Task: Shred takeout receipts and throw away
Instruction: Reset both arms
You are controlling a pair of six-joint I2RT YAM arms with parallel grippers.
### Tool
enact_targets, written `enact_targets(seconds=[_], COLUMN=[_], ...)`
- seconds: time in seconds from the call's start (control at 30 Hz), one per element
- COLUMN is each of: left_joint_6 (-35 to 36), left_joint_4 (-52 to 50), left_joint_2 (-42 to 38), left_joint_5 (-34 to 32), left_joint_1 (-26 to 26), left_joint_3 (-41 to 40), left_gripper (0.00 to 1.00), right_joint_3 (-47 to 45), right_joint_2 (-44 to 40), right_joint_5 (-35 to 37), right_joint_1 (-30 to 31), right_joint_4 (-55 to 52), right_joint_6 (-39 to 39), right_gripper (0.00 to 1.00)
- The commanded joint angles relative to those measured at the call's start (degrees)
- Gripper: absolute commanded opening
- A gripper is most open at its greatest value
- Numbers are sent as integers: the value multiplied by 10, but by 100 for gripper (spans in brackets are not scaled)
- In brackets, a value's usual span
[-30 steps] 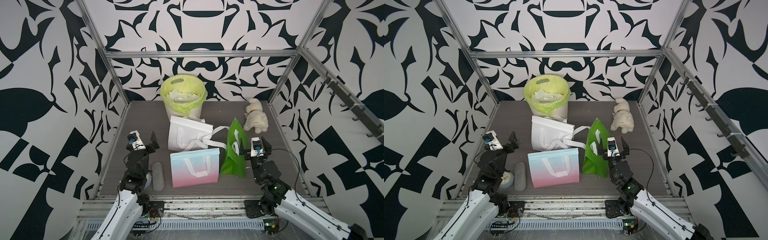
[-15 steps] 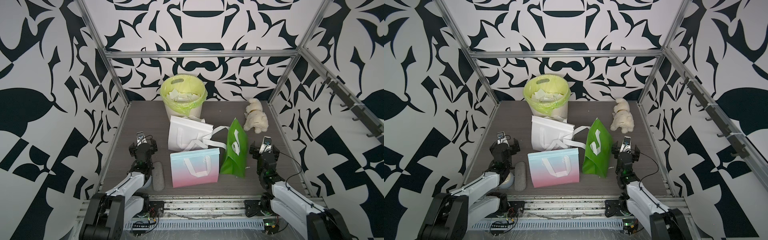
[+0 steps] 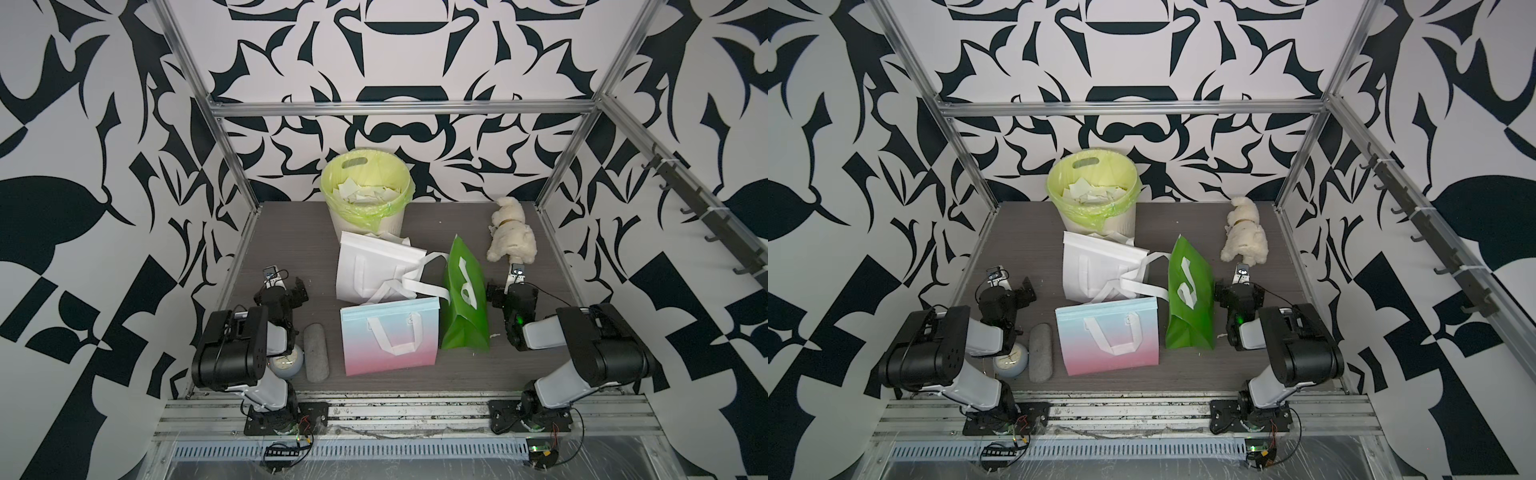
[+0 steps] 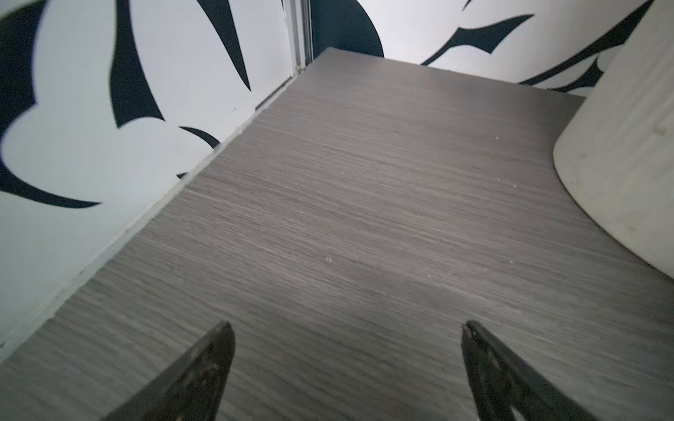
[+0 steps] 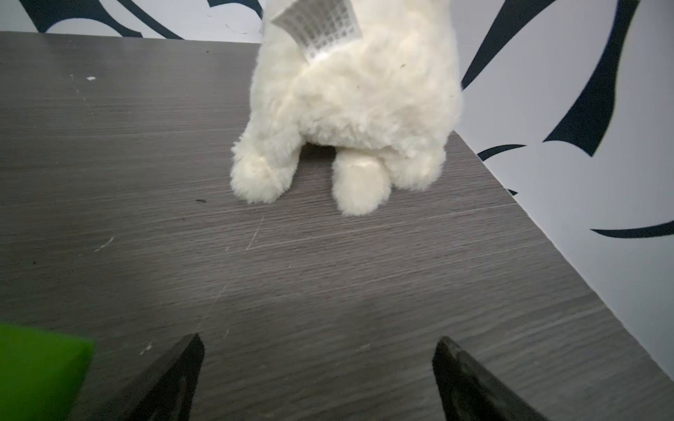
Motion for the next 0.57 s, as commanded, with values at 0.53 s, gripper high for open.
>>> enact_targets(seconds=[0.53], left_joint_6=[-15], left_joint_4=[-56], left_joint_2=[-12], left_joint_5=[25], left_joint_1=[3], left_joint_3=[64], left_gripper=[99], right_joint_3=[53], right_joint_2=[-6], right_joint_5=[-135], right_joint_1=[-1], right_joint_4=[-32], right_joint_6=[-42], right_gripper=[100])
